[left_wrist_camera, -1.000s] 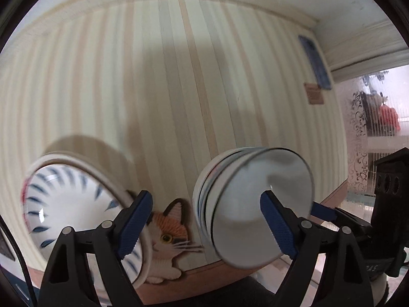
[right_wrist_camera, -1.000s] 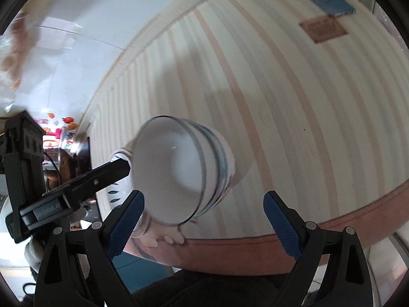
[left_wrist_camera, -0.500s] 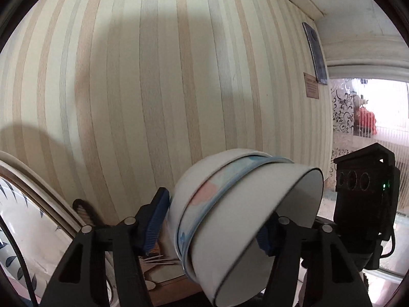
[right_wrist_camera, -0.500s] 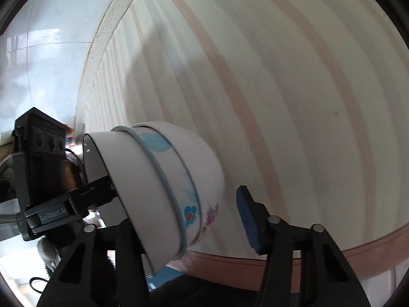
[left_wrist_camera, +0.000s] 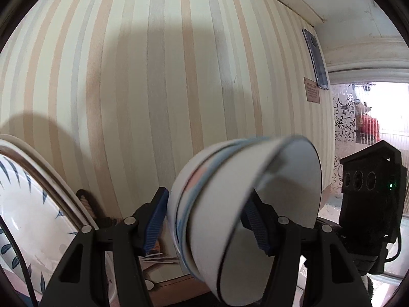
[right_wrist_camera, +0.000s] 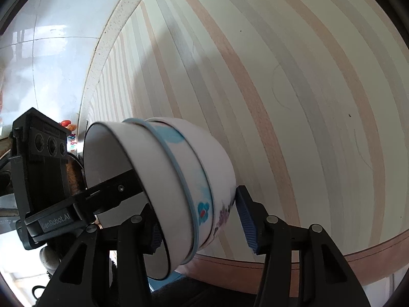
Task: Organize plates and bowls
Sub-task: 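Grasp the bowl stack rim with the left tool while the right tool grasps its other side, then carry the bowl stack with both tools and lower it onto the plate stack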
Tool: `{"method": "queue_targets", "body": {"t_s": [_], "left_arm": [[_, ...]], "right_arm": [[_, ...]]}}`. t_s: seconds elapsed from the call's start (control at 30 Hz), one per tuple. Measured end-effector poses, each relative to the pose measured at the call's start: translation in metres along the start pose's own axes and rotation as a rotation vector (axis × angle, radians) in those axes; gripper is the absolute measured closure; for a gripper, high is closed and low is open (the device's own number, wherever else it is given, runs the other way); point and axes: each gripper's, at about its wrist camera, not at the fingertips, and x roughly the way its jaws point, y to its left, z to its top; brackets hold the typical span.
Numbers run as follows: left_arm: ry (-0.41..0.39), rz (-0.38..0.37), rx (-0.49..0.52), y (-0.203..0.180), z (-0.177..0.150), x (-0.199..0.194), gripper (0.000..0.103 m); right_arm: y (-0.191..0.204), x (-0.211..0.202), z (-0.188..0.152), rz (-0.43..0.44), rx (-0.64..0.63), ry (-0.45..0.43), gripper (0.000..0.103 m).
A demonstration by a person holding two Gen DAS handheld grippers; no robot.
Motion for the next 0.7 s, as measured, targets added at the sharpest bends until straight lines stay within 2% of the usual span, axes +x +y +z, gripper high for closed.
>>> {"method": "queue_targets", "body": {"t_s": [0.4,0.7], "left_arm": [[-0.057,0.006,-0.015,0.002,-0.003,-0.017,0.047],[-0.132,0.012,-0.048,0.014,-0.011,-0.054,0.047]], "right_arm": [[0.023,-0.01,0.002,-0.003,-0.082,-0.022,0.052],[0.051,-0.016,0.0,0.003,-0.146,-0.02,0.052]]}}
